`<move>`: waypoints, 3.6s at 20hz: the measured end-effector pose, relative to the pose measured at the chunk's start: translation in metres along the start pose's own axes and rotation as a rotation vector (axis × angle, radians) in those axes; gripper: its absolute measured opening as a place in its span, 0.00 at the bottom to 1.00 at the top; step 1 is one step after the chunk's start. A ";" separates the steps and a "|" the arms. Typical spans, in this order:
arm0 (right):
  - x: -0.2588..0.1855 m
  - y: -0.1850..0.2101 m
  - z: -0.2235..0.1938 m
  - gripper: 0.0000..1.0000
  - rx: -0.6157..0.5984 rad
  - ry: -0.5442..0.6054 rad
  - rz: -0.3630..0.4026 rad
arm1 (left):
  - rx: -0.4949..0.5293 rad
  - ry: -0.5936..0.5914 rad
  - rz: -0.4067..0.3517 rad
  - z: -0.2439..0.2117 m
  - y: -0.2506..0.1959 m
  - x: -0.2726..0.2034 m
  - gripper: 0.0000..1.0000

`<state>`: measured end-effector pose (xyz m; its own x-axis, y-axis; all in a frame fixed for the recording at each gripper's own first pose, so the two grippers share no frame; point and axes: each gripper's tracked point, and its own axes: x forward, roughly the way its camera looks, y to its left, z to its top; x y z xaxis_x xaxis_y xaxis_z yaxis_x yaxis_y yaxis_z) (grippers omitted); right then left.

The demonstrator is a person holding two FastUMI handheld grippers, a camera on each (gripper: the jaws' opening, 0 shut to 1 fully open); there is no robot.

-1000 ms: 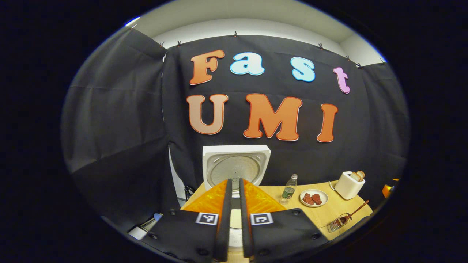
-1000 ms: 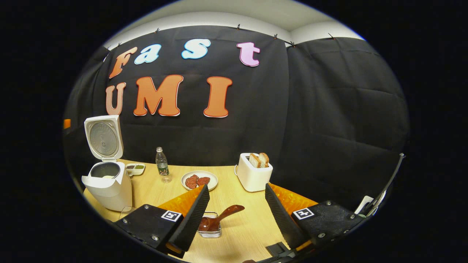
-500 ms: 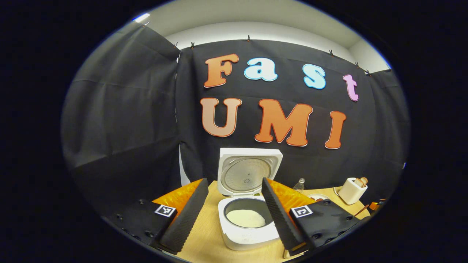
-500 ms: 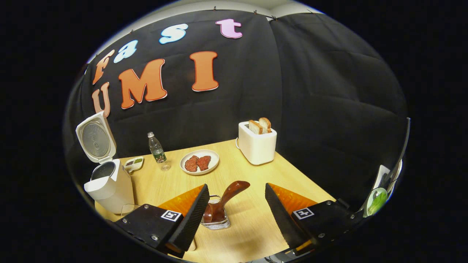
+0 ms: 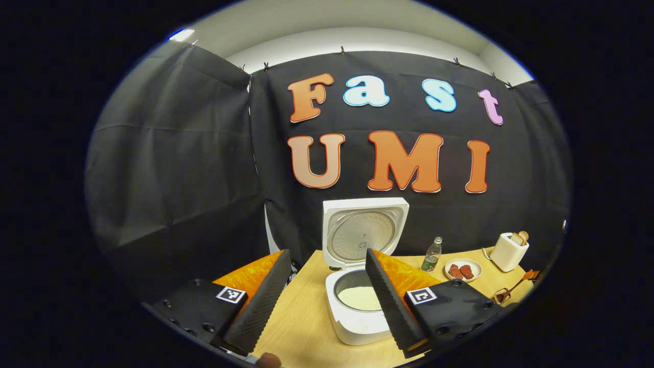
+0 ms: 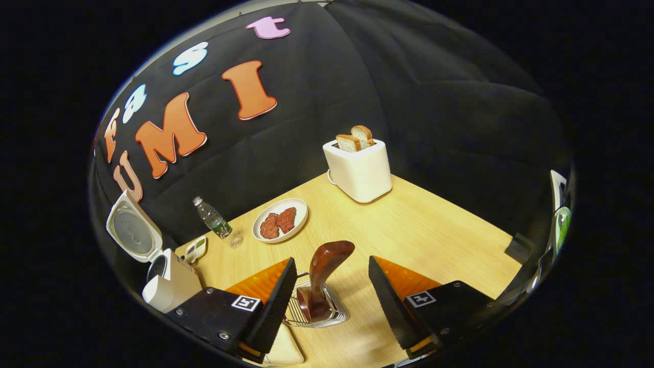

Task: Close the left gripper, press the button to open the rice cooker; take a wooden spoon from the chopstick holder with the right hand, scoop a spoonful of rice and pour it into the rice cooker, then put the wooden spoon back into the chopstick holder.

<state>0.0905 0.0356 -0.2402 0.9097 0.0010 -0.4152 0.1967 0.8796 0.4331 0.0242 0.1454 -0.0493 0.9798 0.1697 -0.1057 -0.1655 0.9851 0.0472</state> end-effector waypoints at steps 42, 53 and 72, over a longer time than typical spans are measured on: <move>-0.133 0.157 0.043 0.14 -0.115 -0.303 0.312 | 0.022 -0.030 -0.135 0.006 0.015 0.000 1.00; -0.107 0.167 -0.064 0.14 -0.367 -0.205 0.199 | 0.023 -0.010 -0.233 -0.007 0.041 0.002 1.00; -0.108 0.186 -0.136 0.14 -0.167 -0.132 0.194 | 0.030 0.026 -0.204 -0.031 0.090 0.003 1.00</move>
<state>-0.0209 0.2642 -0.2235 0.9663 0.1252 -0.2250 -0.0392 0.9352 0.3519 0.0090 0.2351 -0.0761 0.9893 -0.0318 -0.1421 0.0395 0.9979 0.0517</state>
